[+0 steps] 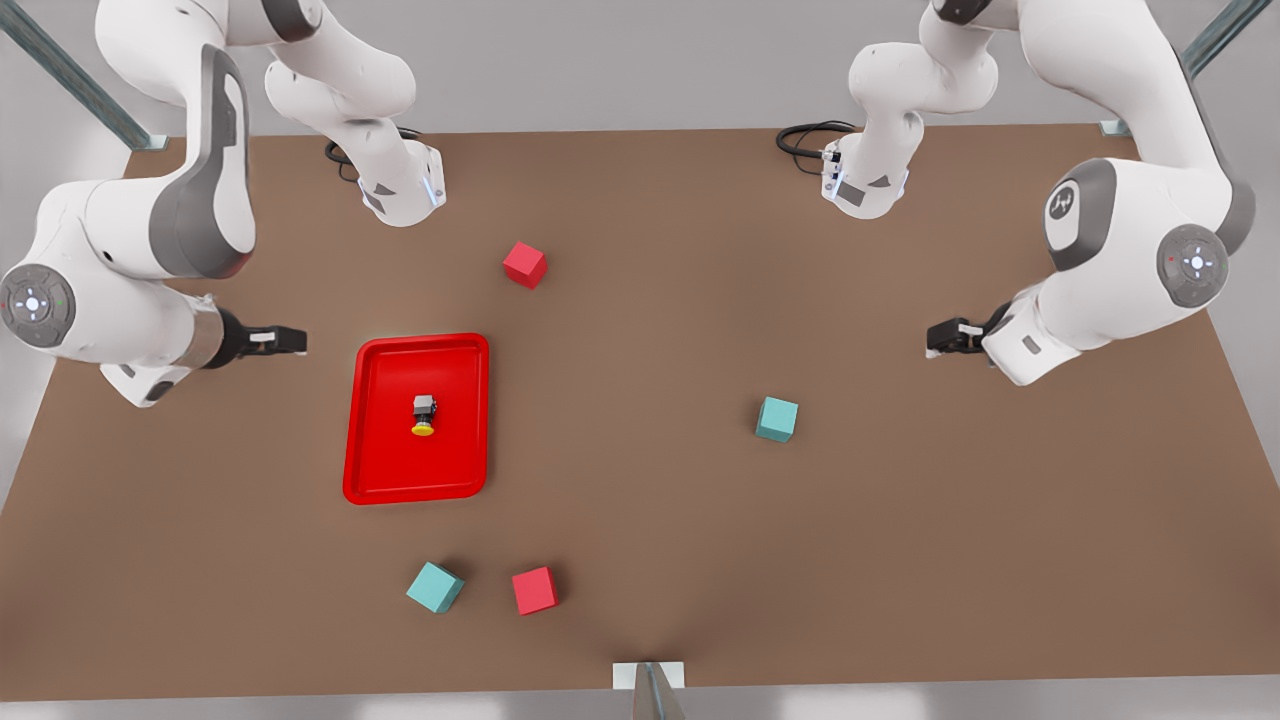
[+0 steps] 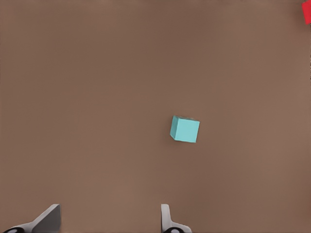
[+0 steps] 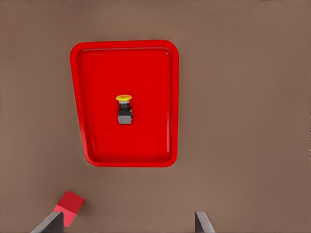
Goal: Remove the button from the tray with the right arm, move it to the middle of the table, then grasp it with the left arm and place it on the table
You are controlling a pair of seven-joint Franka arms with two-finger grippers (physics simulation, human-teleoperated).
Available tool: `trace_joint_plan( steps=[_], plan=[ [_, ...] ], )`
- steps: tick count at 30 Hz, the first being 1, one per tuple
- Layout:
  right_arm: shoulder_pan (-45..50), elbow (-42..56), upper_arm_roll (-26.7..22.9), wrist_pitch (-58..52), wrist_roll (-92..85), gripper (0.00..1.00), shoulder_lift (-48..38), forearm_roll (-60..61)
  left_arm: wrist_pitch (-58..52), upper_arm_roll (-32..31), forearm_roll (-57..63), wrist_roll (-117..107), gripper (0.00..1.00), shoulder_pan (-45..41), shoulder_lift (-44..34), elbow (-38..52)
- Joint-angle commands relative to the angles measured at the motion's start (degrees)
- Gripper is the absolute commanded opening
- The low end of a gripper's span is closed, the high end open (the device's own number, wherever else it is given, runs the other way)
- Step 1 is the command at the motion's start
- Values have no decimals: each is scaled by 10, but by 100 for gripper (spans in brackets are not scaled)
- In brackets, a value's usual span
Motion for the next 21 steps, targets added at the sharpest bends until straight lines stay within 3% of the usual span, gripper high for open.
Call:
trace_joint_plan(
  steps=[1, 7, 11, 15, 19, 21],
  plan=[
    [2, -1, 2, 39, -9, 100, -3, 0, 52, 0, -4, 15, 100, 3, -1, 2],
    [10, -22, 5, 104, -7, 100, 37, -3, 15, 2, 17, -9, 100, 20, -1, -2],
    [81, -13, 6, 113, 78, 100, 100, 2, -7, 3, 24, -59, 100, 18, -5, -4],
    [102, -38, 38, 203, 160, 100, 111, 8, -32, -3, 27, -100, 100, 4, -1, -5],
    [141, -45, 36, 263, 222, 100, 164, -39, -23, -3, 80, -115, 100, -27, 2, -6],
    [120, -103, 39, 326, 222, 100, 152, -40, -22, -4, 73, -116, 100, -28, 8, -8]
  ],
)
